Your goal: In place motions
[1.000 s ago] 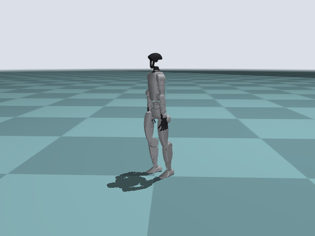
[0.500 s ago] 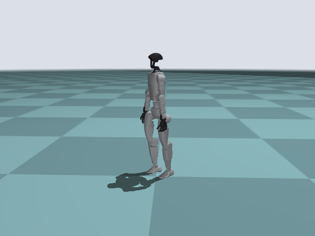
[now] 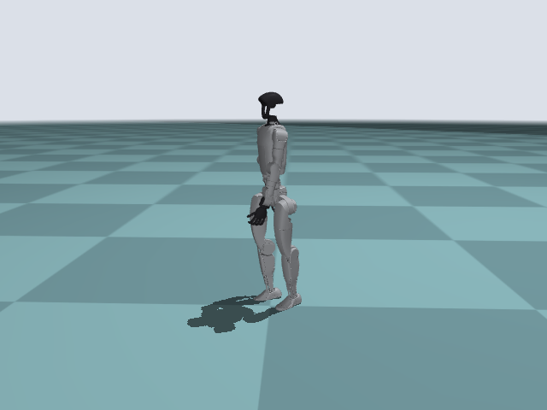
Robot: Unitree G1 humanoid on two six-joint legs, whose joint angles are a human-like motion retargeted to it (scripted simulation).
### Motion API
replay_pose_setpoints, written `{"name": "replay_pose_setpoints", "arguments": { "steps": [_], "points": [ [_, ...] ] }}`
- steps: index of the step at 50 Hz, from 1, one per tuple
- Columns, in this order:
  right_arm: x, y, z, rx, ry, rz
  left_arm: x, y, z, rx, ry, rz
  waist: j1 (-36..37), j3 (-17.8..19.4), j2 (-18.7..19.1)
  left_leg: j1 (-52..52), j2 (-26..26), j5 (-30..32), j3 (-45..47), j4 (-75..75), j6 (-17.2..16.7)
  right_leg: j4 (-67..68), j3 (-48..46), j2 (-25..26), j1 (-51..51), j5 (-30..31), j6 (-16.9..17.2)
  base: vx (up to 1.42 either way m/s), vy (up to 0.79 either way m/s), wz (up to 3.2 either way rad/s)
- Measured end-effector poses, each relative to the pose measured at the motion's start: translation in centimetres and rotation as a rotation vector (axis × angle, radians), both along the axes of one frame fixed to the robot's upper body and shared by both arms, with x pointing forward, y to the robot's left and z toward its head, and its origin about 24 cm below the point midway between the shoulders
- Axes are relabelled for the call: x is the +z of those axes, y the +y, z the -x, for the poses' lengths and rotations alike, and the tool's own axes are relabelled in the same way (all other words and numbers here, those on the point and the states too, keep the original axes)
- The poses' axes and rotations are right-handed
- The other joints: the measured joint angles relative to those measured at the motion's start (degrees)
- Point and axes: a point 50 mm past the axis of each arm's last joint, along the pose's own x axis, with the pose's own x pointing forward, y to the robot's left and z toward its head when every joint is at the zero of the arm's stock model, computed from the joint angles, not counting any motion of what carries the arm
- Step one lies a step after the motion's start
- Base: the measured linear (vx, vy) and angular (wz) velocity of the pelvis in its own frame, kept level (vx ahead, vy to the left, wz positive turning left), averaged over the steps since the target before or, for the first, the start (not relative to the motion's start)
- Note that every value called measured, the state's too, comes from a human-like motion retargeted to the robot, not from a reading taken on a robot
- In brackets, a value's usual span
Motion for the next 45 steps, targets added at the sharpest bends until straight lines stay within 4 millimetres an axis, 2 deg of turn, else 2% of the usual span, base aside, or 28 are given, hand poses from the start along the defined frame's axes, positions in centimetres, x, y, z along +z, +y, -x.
{"name": "replay_pose_setpoints", "arguments": {
  "steps": [3,5,8,11,13,15,17,19,22,25,28,33,37,40,42,45],
  "points": [
    [-0.7,0.7,-5.9,0.11,-0.145,-0.058,-1.4,0.4,7.5,0.049,0.251,-0.031,0.07,-0.01,0.22,0.45,-0.1,-0.07,0.29,-0.38,-0.07,0.31,1.06,-0.06,-0.46,0.11,-0.07,-0.01,0.07,-0.08],
    [-0.8,1.6,-10.2,0.189,-0.259,-0.108,-1.5,0.5,12.8,0.097,0.422,-0.058,0.07,0.0,0.43,0.79,-0.06,-0.2,0.88,-0.63,-0.14,0.41,1.88,0.02,-0.78,0.25,-0.1,-0.03,0.06,-0.25],
    [-0.3,4.2,-16.5,0.297,-0.457,-0.202,-0.5,0.5,20.6,0.176,0.646,-0.078,-0.37,0.15,0.72,1.21,0.09,-0.42,1.81,-0.88,-0.34,0.44,3.24,0.28,-1.26,0.52,-0.18,-0.02,0.04,-0.27],
    [1.1,7.0,-21.7,0.379,-0.65,-0.296,1.5,0.2,27.3,0.211,0.819,-0.062,-0.76,0.19,1.08,1.47,0.36,-0.57,2.65,-1.05,-0.54,0.54,4.29,0.5,-1.74,0.76,-0.19,-0.02,0.03,-0.25],
    [2.4,8.4,-24.3,0.43,-0.766,-0.346,2.9,-0.2,30.5,0.207,0.901,-0.055,-0.9,0.26,1.31,1.59,0.52,-0.63,3.2,-1.18,-0.64,0.6,4.87,0.65,-2.02,0.89,-0.21,-0.03,0.03,-0.23],
    [3.5,9.4,-26.2,0.483,-0.861,-0.37,4.0,-0.5,32.8,0.193,0.961,-0.055,-1.1,0.26,1.4,1.66,0.6,-0.68,3.55,-1.25,-0.72,0.63,5.23,0.74,-2.19,0.96,-0.24,-0.01,0.01,-0.09],
    [4.0,9.8,-27.2,0.532,-0.909,-0.361,4.7,-0.7,34.0,0.184,0.996,-0.056,-1.32,0.24,1.39,1.65,0.63,-0.71,3.59,-1.19,-0.76,0.58,5.4,0.75,-2.19,1.01,-0.24,0.0,0.0,0.0],
    [4.1,9.7,-27.3,0.569,-0.918,-0.345,4.8,-0.9,34.1,0.183,1.004,-0.055,-1.52,0.22,1.23,1.56,0.6,-0.69,3.48,-1.15,-0.77,0.6,5.39,0.68,-2.23,0.99,-0.25,0.0,0.0,0.0],
    [3.3,8.9,-26.0,0.59,-0.867,-0.327,3.8,-0.6,32.4,0.198,0.955,-0.061,-1.87,0.15,0.94,1.29,0.46,-0.59,3.03,-1.06,-0.71,0.6,5.06,0.55,-2.23,0.92,-0.3,0.0,0.0,0.0],
    [1.9,7.3,-23.2,0.568,-0.761,-0.299,1.9,0.2,28.5,0.209,0.834,-0.094,-2.03,0.02,0.68,0.93,0.31,-0.44,2.5,-1.02,-0.6,0.57,4.47,0.4,-2.22,0.81,-0.32,0.0,0.0,0.0],
    [0.3,5.1,-19.0,0.542,-0.616,-0.234,-0.2,0.8,22.4,0.213,0.657,-0.144,-1.86,-0.2,0.49,0.44,0.25,-0.27,2.2,-1.02,-0.47,0.58,3.72,0.28,-2.31,0.67,-0.3,0.01,-0.05,0.1],
    [-1.1,1.3,-9.0,0.423,-0.3,-0.119,-1.6,0.9,11.0,0.166,0.361,-0.098,-2.04,-0.49,0.29,-0.28,0.27,0.01,1.1,-0.7,-0.23,0.27,2.0,0.21,-1.77,0.46,-0.24,0.03,-0.05,0.18],
    [-0.1,-0.6,-0.8,0.262,-0.048,-0.041,-0.6,-0.1,1.9,0.097,0.121,-0.031,-2.0,-0.52,-0.21,-0.86,0.21,0.15,0.35,-0.26,-0.23,0.11,0.98,-0.02,-1.41,0.26,-0.3,0.0,-0.04,0.14],
    [1.2,-1.5,4.2,0.163,0.096,0.013,1.1,-1.6,-3.9,0.065,-0.07,0.007,-1.41,-0.52,-0.48,-1.07,0.23,0.13,0.5,-0.12,-0.28,0.04,0.67,-0.14,-1.45,0.24,-0.41,0.0,0.0,0.0],
    [2.0,-1.8,6.6,0.12,0.167,0.039,2.4,-2.6,-6.8,0.055,-0.184,0.031,-1.22,-0.58,-0.5,-1.07,0.33,0.05,0.81,-0.04,-0.34,-0.01,0.66,-0.15,-1.5,0.32,-0.49,0.0,0.0,0.0],
    [2.9,-2.1,8.6,0.067,0.232,0.072,4.2,-3.7,-9.8,0.048,-0.324,0.06,-0.88,-0.63,-0.34,-1.1,0.54,-0.07,1.4,0.03,-0.44,0.0,0.66,-0.12,-1.68,0.41,-0.64,0.0,0.0,-0.06]
  ]
}}
